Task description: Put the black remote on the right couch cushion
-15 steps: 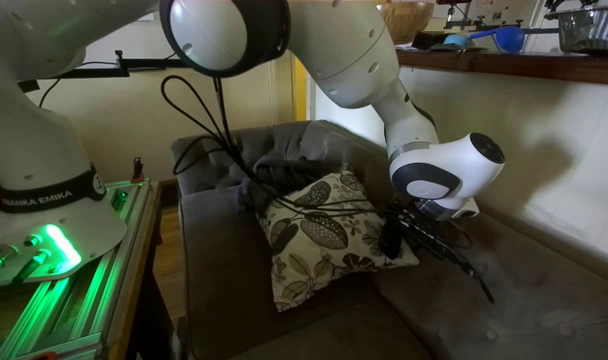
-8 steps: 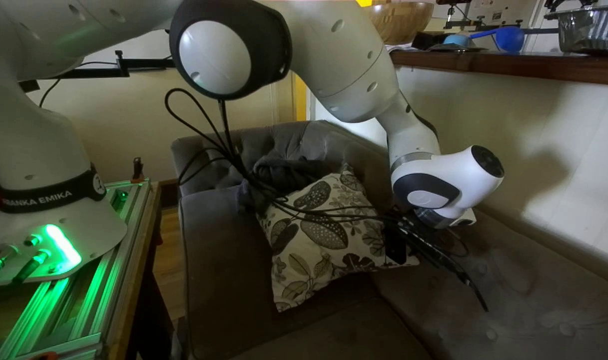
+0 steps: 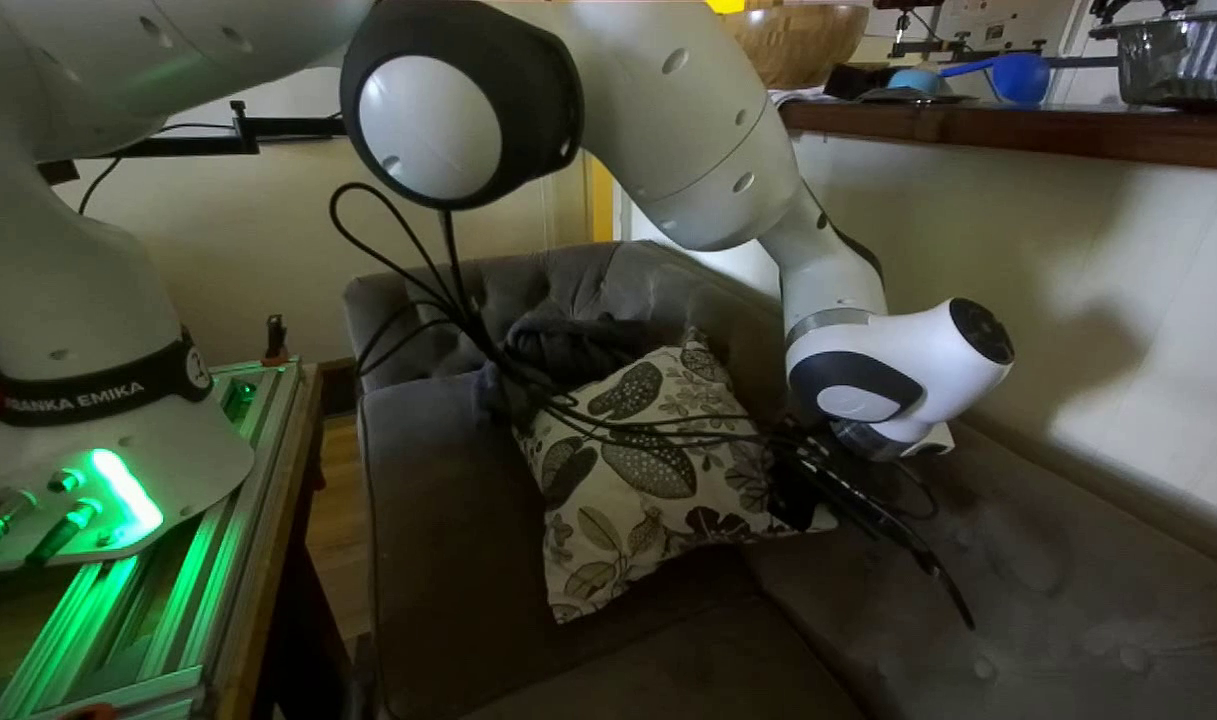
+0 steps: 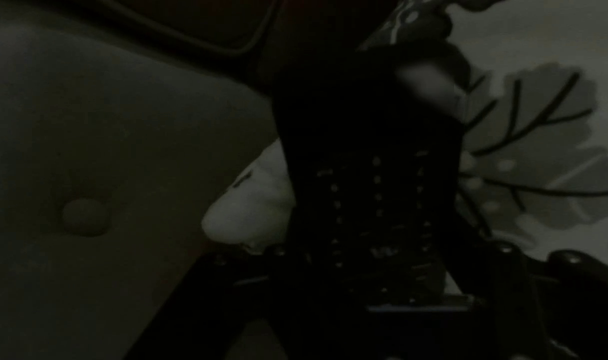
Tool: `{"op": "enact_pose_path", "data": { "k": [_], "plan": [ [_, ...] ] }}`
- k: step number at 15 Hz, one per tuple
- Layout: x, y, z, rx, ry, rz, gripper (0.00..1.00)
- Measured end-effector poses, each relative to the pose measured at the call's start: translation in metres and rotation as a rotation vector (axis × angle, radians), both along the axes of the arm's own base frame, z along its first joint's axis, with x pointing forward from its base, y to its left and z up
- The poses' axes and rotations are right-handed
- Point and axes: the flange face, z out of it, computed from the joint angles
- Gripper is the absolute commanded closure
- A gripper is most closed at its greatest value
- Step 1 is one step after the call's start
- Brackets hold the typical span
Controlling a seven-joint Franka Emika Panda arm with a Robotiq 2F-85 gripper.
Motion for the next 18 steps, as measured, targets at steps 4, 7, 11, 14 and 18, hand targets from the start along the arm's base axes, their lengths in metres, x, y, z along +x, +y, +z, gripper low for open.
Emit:
{"op": "enact_pose_path", "data": {
  "k": [4,7,11,14,18],
  "plan": [
    [-0.013,-0.011,0.001,-0.100,-0.022,-0.113,0.60],
    [-0.040,-0.029,-0.008,-0.225,-0.047,-0.231,0.60],
    [-0.087,-0.042,-0.022,-0.374,-0.042,-0.403,0.60],
    [-0.126,-0.043,-0.029,-0.478,0.009,-0.525,0.35],
    [-0.144,-0.034,-0.022,-0.529,0.033,-0.576,0.35]
  ]
}}
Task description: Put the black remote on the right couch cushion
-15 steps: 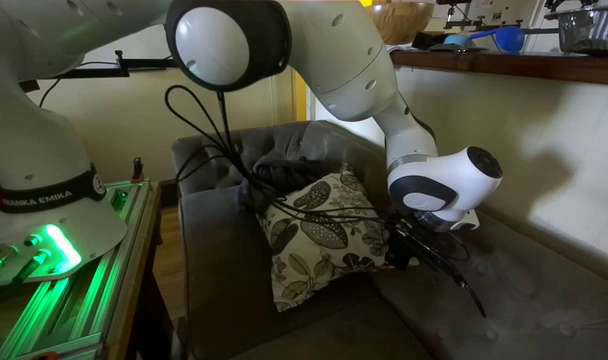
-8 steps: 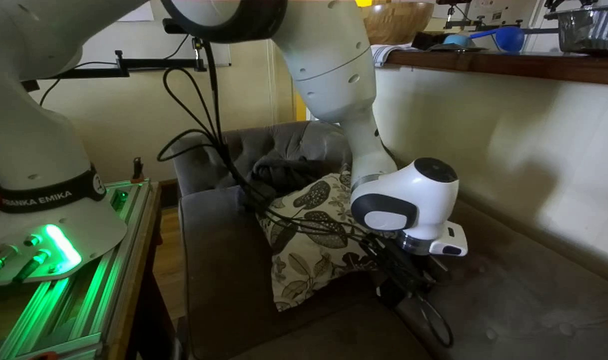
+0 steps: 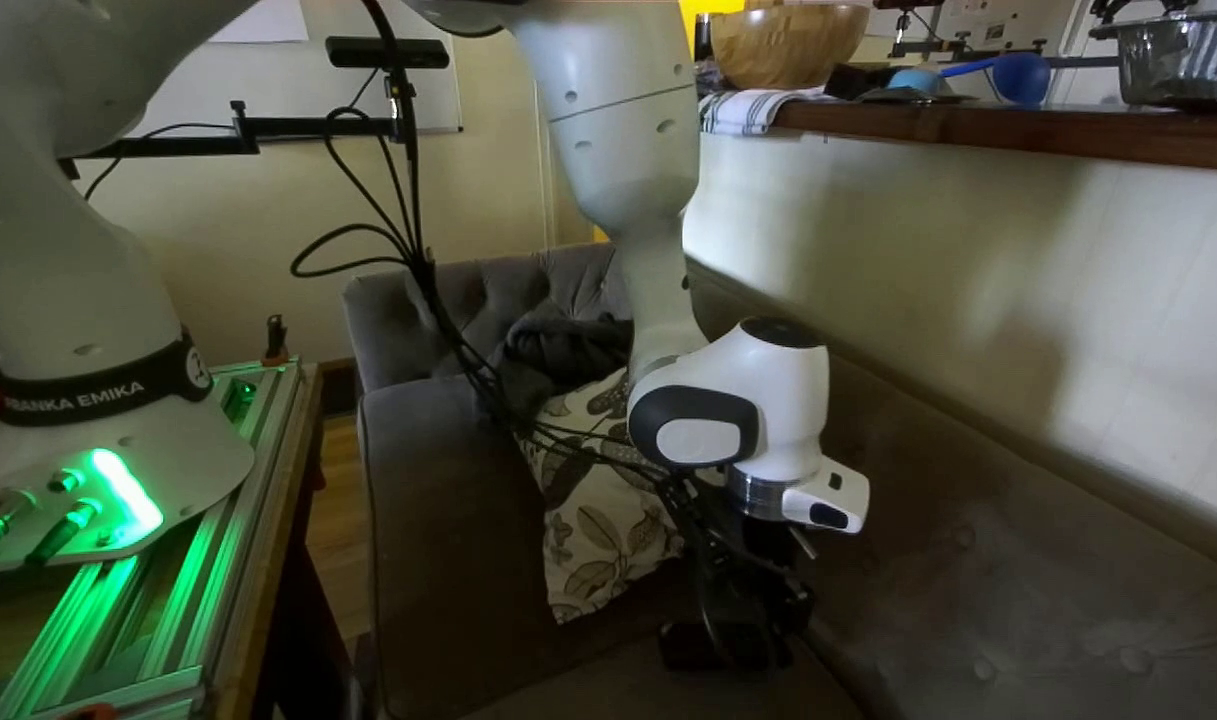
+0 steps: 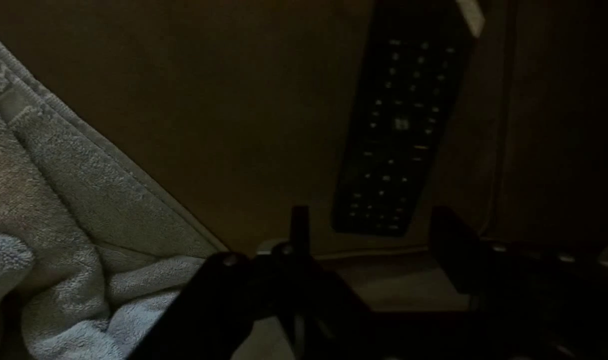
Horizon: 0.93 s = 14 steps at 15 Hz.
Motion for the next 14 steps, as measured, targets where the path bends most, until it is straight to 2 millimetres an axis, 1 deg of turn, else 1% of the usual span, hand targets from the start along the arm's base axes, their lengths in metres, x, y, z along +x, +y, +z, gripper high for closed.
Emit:
{"op": "enact_pose_path", "data": {
  "k": [3,6,7,8,9,10,12,14],
  "plan": [
    [0.000,-0.001,0.005,-0.002,-0.003,-0.004,0.35],
    [-0.001,-0.001,0.004,-0.002,0.000,-0.005,0.35],
    [-0.002,-0.001,0.004,-0.002,0.000,-0.005,0.10],
    [-0.002,-0.001,0.004,-0.002,0.000,-0.005,0.09],
    [-0.001,-0.001,0.004,-0.004,0.001,-0.001,0.03],
    [-0.002,-0.001,0.003,-0.006,0.003,-0.004,0.01],
    [-0.004,0.001,-0.002,-0.004,0.011,-0.028,0.00],
    [-0.008,0.009,-0.011,0.009,0.022,-0.049,0.00]
  ]
}}
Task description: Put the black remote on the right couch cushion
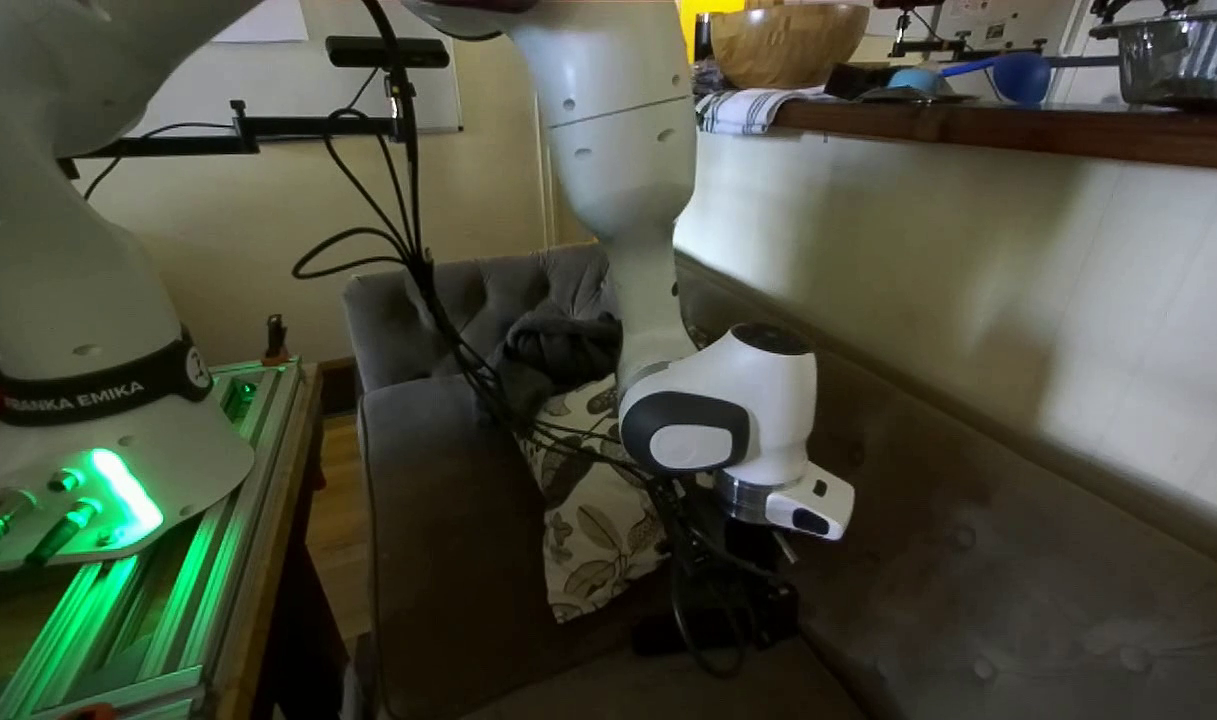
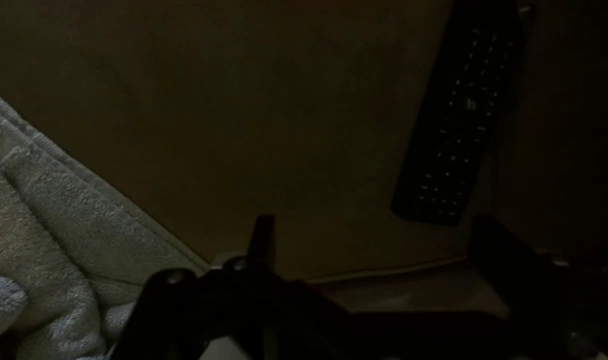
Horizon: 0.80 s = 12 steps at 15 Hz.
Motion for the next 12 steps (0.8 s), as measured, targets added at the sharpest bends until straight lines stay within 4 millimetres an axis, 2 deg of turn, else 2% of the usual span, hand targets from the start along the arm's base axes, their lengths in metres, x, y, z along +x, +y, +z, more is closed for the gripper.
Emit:
{"op": "enact_pose_path", "data": {
  "k": [6,12],
  "plan": [
    [-0.006,0.035,-0.033,0.036,0.028,-0.083,0.00],
    [0.003,0.064,-0.057,0.003,-0.010,-0.089,0.00]
  ]
}}
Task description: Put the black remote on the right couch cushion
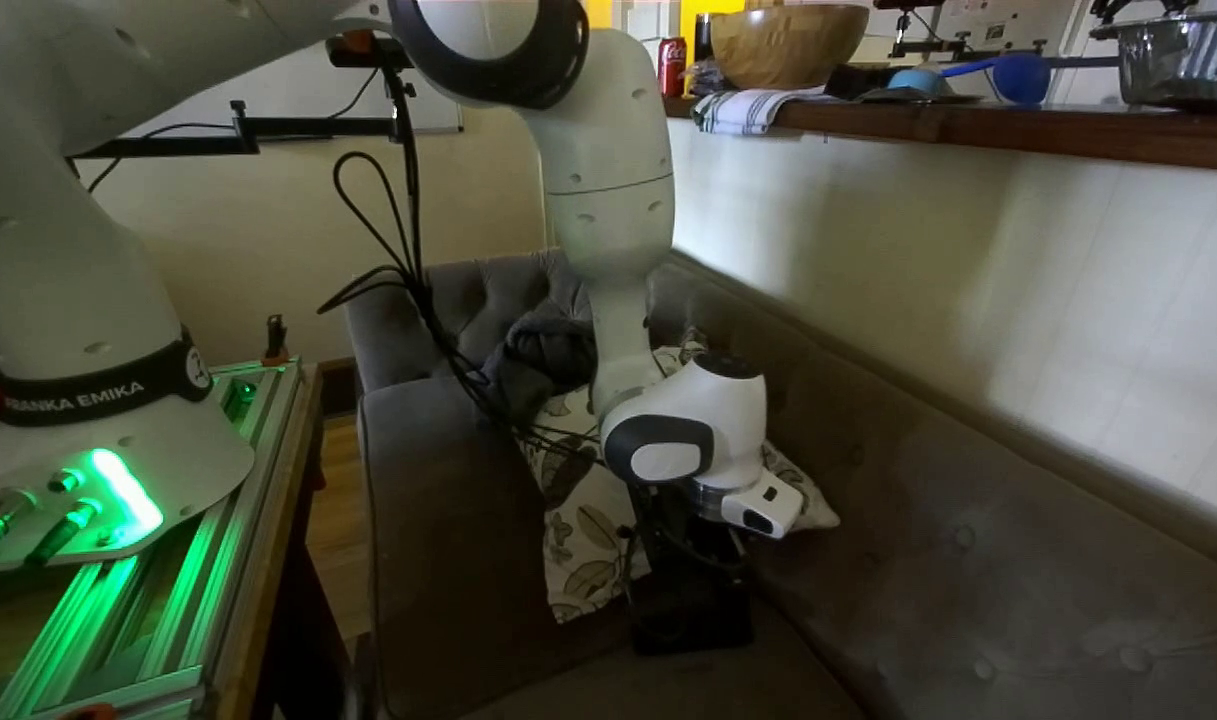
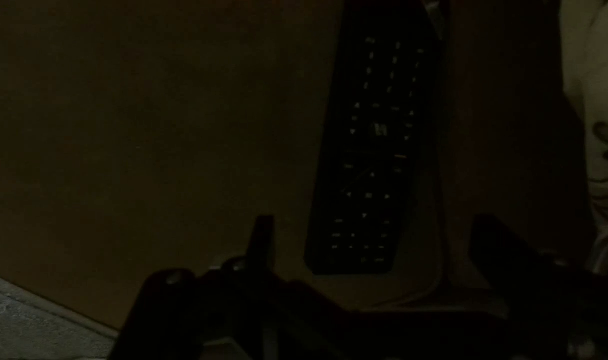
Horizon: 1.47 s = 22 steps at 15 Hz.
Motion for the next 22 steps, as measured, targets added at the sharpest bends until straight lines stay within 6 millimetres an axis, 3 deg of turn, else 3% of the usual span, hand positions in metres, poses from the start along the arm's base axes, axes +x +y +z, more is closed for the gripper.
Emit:
{"op": "enact_pose_path", "data": {
  "k": [8,16,21,22],
  "plan": [
    [0.001,0.001,-0.009,0.021,-0.009,-0.016,0.00],
    [-0.001,-0.001,-0.044,0.003,-0.005,-0.049,0.00],
    [0.001,0.009,-0.060,-0.025,-0.008,-0.066,0.00],
    [0.002,0.011,-0.062,-0.028,-0.010,-0.070,0.09]
  ]
}}
